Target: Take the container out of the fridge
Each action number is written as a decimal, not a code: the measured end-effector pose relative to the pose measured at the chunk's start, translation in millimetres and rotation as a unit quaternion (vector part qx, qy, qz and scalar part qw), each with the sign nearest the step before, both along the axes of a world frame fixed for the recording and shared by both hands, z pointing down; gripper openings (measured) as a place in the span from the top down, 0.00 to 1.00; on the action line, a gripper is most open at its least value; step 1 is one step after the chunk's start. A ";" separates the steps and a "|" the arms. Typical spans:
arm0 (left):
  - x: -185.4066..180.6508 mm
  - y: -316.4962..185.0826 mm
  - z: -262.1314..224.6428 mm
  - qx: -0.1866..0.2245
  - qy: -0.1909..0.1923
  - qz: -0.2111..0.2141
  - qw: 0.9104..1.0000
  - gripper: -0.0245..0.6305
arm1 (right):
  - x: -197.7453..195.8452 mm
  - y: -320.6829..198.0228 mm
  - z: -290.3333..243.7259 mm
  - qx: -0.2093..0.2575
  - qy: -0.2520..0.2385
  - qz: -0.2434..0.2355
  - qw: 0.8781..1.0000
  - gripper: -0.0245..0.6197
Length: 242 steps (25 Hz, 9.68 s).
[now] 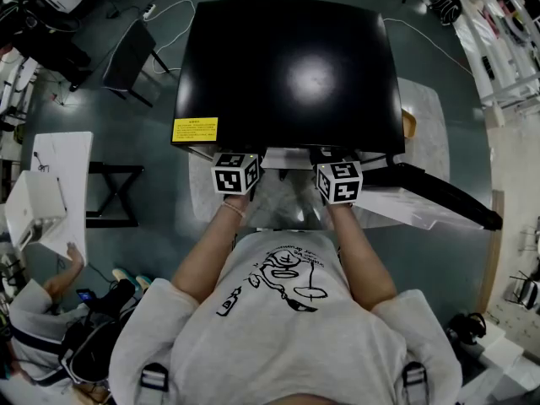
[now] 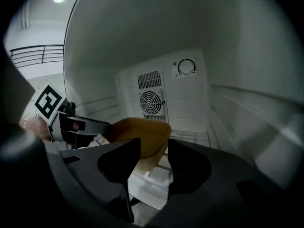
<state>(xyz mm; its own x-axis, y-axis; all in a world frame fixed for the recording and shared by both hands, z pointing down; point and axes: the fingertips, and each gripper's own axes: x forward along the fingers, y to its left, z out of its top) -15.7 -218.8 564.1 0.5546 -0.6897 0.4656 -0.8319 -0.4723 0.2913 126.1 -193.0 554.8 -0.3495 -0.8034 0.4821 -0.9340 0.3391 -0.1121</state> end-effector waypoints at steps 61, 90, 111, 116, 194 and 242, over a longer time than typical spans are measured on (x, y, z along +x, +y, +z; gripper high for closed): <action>2.3 38.4 -35.6 0.005 0.043 0.003 0.999 0.70 | -9.0 27.1 -35.2 0.004 -0.043 0.013 0.999 0.69; -4.3 78.0 -71.9 0.030 0.061 -0.005 0.998 0.78 | -4.5 66.8 -65.8 0.022 -0.045 0.011 0.999 0.77; -18.0 103.0 -76.3 0.024 0.063 -0.016 0.998 0.86 | -6.6 91.3 -75.0 0.024 -0.041 0.003 0.999 0.85; -22.8 108.0 -75.6 0.022 0.064 -0.022 0.997 0.87 | -10.5 96.0 -72.5 0.020 -0.041 -0.004 0.999 0.86; -67.7 173.4 69.1 -0.115 -0.021 -0.026 0.993 0.89 | -57.3 152.7 70.1 -0.127 0.010 -0.077 0.989 0.88; -54.3 188.3 187.4 -0.199 -0.090 0.013 0.976 0.90 | -45.4 172.6 184.7 -0.224 0.037 -0.074 0.971 0.88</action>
